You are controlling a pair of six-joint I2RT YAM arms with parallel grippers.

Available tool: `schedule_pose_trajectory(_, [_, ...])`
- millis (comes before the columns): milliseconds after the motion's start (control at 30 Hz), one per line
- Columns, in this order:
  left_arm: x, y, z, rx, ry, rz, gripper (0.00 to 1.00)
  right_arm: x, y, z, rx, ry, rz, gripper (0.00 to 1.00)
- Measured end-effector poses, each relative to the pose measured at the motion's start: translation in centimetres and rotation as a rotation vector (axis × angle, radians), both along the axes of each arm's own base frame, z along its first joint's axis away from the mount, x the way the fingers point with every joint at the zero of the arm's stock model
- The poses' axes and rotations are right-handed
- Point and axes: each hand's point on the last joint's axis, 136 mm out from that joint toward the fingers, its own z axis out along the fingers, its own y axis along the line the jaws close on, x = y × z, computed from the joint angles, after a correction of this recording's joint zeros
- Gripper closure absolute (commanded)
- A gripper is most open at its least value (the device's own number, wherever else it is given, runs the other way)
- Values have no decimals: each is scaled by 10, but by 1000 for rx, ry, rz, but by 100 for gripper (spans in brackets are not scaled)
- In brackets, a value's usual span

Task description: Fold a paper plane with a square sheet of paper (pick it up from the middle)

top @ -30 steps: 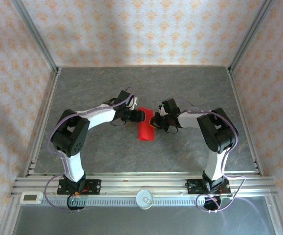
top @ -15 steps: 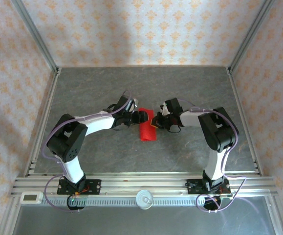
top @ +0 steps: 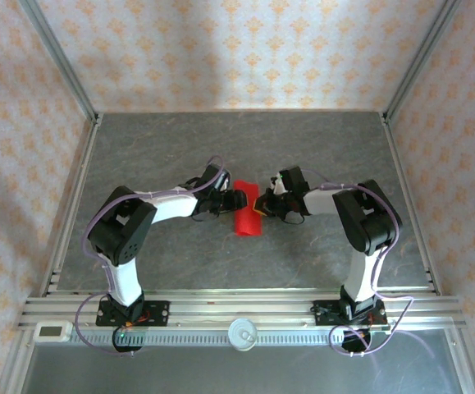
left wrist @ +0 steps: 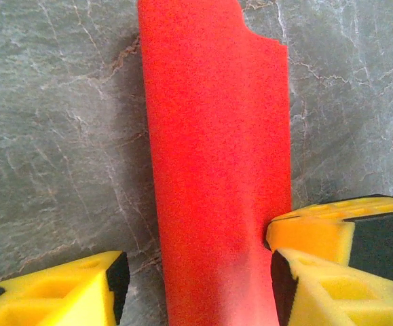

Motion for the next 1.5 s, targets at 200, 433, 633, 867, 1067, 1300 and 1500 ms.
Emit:
schedule_pose_trajectory(200, [2,-8,-4,16,-8,-41,50,1,0,3,26,-5,-34,86])
schedule_pose_trajectory(433, [1,-2,-8,64,-12,-62,54,-1,-7,13,23,17,-63,77])
schedule_pose_trajectory(633, [1,-1,-8,87,-20,-67,55,22,-52,47,3,-46,-206,77])
schedule_pose_trajectory(867, [2,1,-10,116,-13,-73,55,17,-88,37,-57,-26,-291,77])
schedule_pose_trajectory(1067, [4,1,-12,126,-6,-69,55,-3,-93,19,-82,33,-290,77])
schedule_pose_trajectory(1300, [5,1,-13,143,-3,-67,54,-3,-93,24,-75,20,-292,77])
schedule_pose_trajectory(1500, [5,1,-14,165,-8,-90,53,-3,-93,24,-75,21,-292,77])
